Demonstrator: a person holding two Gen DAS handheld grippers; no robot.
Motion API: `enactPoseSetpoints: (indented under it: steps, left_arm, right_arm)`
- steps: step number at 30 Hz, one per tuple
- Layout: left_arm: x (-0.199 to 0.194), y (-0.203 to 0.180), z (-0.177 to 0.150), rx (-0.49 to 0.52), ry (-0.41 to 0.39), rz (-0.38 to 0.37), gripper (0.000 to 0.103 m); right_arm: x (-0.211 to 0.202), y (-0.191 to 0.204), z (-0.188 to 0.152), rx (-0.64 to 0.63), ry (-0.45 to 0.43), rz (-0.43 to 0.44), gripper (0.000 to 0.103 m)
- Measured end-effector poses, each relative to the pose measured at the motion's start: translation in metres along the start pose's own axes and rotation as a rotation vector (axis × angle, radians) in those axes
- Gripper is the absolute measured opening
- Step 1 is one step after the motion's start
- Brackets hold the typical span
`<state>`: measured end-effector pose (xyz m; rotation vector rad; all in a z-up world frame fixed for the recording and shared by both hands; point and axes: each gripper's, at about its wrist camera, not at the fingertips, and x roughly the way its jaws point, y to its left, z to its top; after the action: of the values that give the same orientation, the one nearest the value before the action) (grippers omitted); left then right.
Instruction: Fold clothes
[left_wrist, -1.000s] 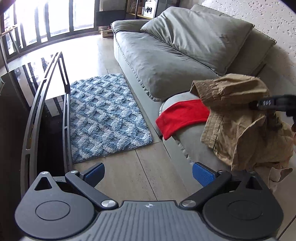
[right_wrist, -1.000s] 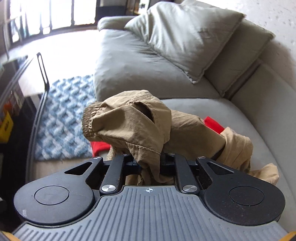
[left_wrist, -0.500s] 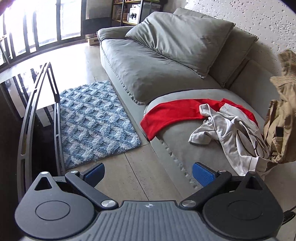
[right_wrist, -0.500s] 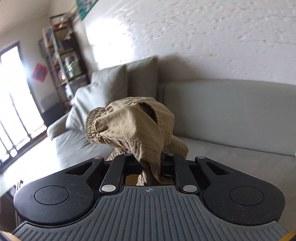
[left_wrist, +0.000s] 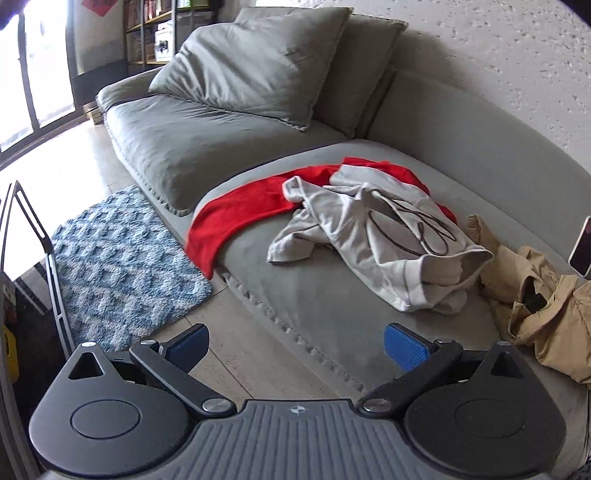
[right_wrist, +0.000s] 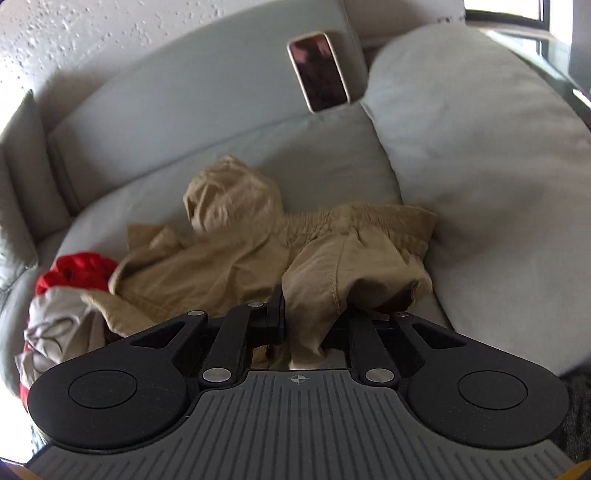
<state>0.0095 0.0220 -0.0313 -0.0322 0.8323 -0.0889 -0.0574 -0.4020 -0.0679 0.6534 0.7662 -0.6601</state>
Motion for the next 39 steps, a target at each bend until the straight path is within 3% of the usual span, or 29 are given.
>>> enactPoseSetpoints:
  steps: [5, 9, 12, 13, 15, 16, 17, 22, 24, 26, 29, 31, 34, 38, 39]
  left_arm:
    - [0.002, -0.065, 0.000, 0.125, -0.008, -0.090, 0.102]
    - [-0.002, -0.113, -0.003, 0.237, -0.031, -0.161, 0.102]
    - [-0.001, -0.140, -0.008, 0.289, -0.005, -0.205, 0.102]
    - [-0.001, -0.149, -0.009, 0.307, 0.004, -0.219, 0.102]
    - [0.000, -0.166, -0.013, 0.341, 0.022, -0.249, 0.102]
    - [0.001, -0.175, -0.014, 0.359, 0.031, -0.263, 0.101]
    - [0.001, -0.180, -0.016, 0.369, 0.040, -0.273, 0.100]
    - [0.001, -0.195, -0.011, 0.393, 0.037, -0.313, 0.098]
    - [-0.001, -0.204, -0.006, 0.407, 0.021, -0.333, 0.097]
    - [-0.004, -0.216, -0.002, 0.441, 0.002, -0.368, 0.097]
    - [-0.003, -0.248, -0.004, 0.548, -0.028, -0.413, 0.097]
    - [0.003, -0.266, -0.008, 0.605, -0.039, -0.425, 0.098]
    - [0.018, -0.290, -0.019, 0.709, -0.042, -0.444, 0.098]
    - [0.034, -0.315, -0.041, 0.817, 0.040, -0.540, 0.098]
    - [0.037, -0.320, -0.045, 0.841, 0.075, -0.569, 0.092]
  right_arm:
    - [-0.024, -0.024, -0.029, -0.062, 0.003, 0.076, 0.013]
    - [-0.063, -0.038, -0.042, -0.071, -0.066, 0.179, 0.013]
    - [-0.071, -0.041, -0.048, -0.129, 0.072, 0.215, 0.016]
    - [-0.071, -0.044, -0.050, -0.131, 0.136, 0.233, 0.024]
    - [-0.073, -0.055, -0.052, -0.094, 0.257, 0.281, 0.028]
    - [-0.078, -0.062, -0.052, -0.076, 0.278, 0.304, 0.039]
    - [-0.086, -0.068, -0.050, -0.068, 0.279, 0.328, 0.049]
    - [-0.125, -0.095, -0.035, -0.076, 0.215, 0.410, 0.053]
    - [-0.128, -0.106, -0.024, -0.070, 0.160, 0.389, 0.062]
    - [-0.124, -0.116, -0.011, -0.031, 0.107, 0.303, 0.064]
    - [-0.102, -0.119, 0.009, 0.011, 0.079, 0.307, 0.065]
    - [-0.085, -0.111, 0.020, -0.030, 0.095, 0.325, 0.072]
    - [-0.063, -0.102, 0.029, -0.096, 0.117, 0.251, 0.075]
    - [-0.041, -0.114, 0.035, -0.012, 0.163, 0.187, 0.075]
    - [-0.038, -0.119, 0.035, 0.025, 0.170, 0.180, 0.075]
